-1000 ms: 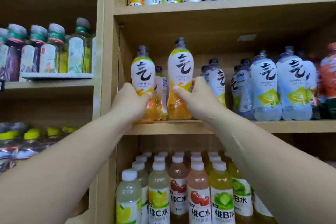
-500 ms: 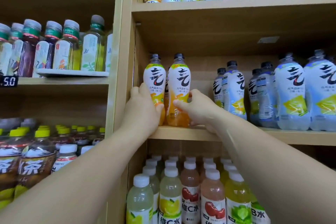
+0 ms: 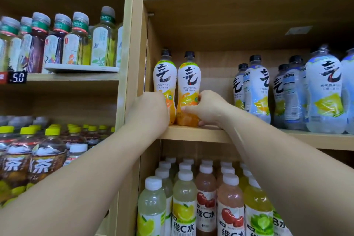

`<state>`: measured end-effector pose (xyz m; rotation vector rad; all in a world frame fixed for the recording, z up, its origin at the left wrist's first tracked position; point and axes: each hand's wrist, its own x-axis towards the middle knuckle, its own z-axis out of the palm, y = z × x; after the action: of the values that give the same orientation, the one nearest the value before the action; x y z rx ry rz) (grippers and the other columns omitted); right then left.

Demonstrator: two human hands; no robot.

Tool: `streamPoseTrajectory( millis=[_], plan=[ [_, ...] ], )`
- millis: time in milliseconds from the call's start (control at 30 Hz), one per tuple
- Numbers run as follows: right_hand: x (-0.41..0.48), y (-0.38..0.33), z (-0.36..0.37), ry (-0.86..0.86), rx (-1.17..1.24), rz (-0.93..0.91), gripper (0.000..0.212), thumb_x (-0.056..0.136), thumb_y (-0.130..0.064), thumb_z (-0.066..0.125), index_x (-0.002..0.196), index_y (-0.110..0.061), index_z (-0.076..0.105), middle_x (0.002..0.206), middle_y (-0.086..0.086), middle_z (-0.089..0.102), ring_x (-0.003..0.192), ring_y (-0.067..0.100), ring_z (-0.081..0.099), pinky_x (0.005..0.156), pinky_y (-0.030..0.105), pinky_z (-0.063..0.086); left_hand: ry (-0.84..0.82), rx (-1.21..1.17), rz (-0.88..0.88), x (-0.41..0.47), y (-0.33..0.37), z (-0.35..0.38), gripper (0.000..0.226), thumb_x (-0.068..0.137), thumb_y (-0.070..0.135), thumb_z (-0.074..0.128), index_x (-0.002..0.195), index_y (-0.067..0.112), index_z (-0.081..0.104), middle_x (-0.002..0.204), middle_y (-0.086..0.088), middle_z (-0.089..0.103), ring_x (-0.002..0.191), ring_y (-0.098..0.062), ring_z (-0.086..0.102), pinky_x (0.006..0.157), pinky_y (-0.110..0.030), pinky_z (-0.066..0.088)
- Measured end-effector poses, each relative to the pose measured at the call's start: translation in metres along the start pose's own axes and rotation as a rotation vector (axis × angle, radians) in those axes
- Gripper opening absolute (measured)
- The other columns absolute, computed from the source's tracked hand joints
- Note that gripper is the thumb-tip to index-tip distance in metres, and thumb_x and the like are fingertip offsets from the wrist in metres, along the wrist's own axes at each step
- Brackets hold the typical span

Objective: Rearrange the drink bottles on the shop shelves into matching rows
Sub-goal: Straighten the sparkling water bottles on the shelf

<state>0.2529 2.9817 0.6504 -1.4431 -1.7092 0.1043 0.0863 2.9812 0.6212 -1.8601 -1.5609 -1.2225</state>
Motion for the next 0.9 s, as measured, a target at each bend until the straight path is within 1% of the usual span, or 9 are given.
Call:
streamPoseTrajectory(
  millis=[133,233,400,533,667,733,800,867,900],
  plan=[
    [0.003,0.001,0.001,-0.029,0.04,0.009,0.026,0.085,-0.031,0.075,0.105,-0.016,0.068,0.106,0.008,0.072,0.09,0.025,0.074,0.079,0.044,0.066,-0.023,0.025,-0.024,0.002,0.003,-0.002,0.033,0.097,0.029,0.066,0.123,0.01,0.061,0.112,-0.012,0.063,0.103,-0.031,0.063,0.073,-0.035,0.05],
    [0.003,0.001,0.002,-0.03,-0.007,-0.019,0.025,0.087,-0.027,0.076,0.105,-0.011,0.069,0.106,0.011,0.073,0.092,0.027,0.074,0.082,0.047,0.064,-0.013,0.062,-0.024,0.002,0.005,-0.002,0.029,0.096,0.021,0.066,0.122,0.009,0.061,0.111,-0.012,0.063,0.102,-0.031,0.064,0.072,-0.034,0.05],
    [0.001,-0.002,0.003,-0.018,-0.143,-0.081,0.033,0.09,-0.04,0.077,0.109,-0.014,0.069,0.105,0.006,0.073,0.095,0.024,0.072,0.091,0.045,0.061,-0.018,0.1,-0.03,0.005,0.009,-0.004,0.027,0.096,0.015,0.065,0.122,0.009,0.062,0.108,-0.012,0.062,0.102,-0.031,0.064,0.073,-0.036,0.053],
    [-0.002,-0.001,0.003,-0.021,-0.177,-0.058,0.035,0.091,-0.046,0.074,0.104,-0.014,0.069,0.101,0.006,0.075,0.092,0.024,0.073,0.091,0.044,0.06,-0.014,0.091,-0.042,0.004,0.01,-0.005,0.028,0.096,0.014,0.065,0.123,0.009,0.061,0.099,-0.009,0.054,0.102,-0.032,0.064,0.068,-0.035,0.048],
    [-0.005,-0.001,0.003,-0.03,-0.169,-0.034,0.033,0.09,-0.048,0.075,0.095,-0.016,0.067,0.098,0.006,0.075,0.089,0.024,0.075,0.091,0.044,0.06,-0.007,0.075,-0.026,0.0,0.009,-0.006,0.032,0.098,0.018,0.064,0.128,0.009,0.059,0.114,-0.013,0.063,0.105,-0.031,0.064,0.068,-0.033,0.047],
    [-0.009,-0.002,0.001,-0.023,-0.134,-0.023,0.03,0.09,-0.047,0.075,0.091,-0.019,0.066,0.093,0.003,0.073,0.088,0.022,0.074,0.087,0.04,0.061,-0.017,0.065,-0.013,-0.002,0.008,-0.005,0.03,0.1,0.019,0.061,0.128,0.008,0.059,0.112,-0.013,0.063,0.102,-0.03,0.063,0.068,-0.033,0.046],
    [-0.016,-0.004,-0.001,-0.006,-0.146,-0.002,0.031,0.091,-0.048,0.074,0.087,-0.02,0.062,0.087,0.001,0.069,0.083,0.019,0.07,0.074,0.033,0.056,-0.036,0.054,0.0,-0.005,0.004,-0.005,0.027,0.1,0.019,0.059,0.124,0.007,0.061,0.108,-0.011,0.062,0.097,-0.029,0.062,0.068,-0.034,0.046],
    [-0.023,-0.005,-0.005,0.004,-0.252,0.002,0.042,0.092,-0.055,0.069,0.098,-0.014,0.064,0.093,0.004,0.069,0.087,0.02,0.067,0.071,0.033,0.051,-0.037,0.01,0.029,-0.008,-0.002,-0.003,0.026,0.1,0.022,0.059,0.122,0.009,0.063,0.111,-0.011,0.063,0.102,-0.03,0.064,0.072,-0.036,0.05],
    [-0.027,-0.006,-0.007,0.007,-0.304,0.001,0.052,0.093,-0.057,0.067,0.111,-0.009,0.066,0.106,0.008,0.071,0.097,0.024,0.067,0.078,0.035,0.053,-0.027,-0.027,0.056,-0.009,-0.006,-0.003,0.025,0.1,0.023,0.059,0.12,0.01,0.063,0.114,-0.011,0.063,0.104,-0.031,0.064,0.074,-0.036,0.05]
  ],
)
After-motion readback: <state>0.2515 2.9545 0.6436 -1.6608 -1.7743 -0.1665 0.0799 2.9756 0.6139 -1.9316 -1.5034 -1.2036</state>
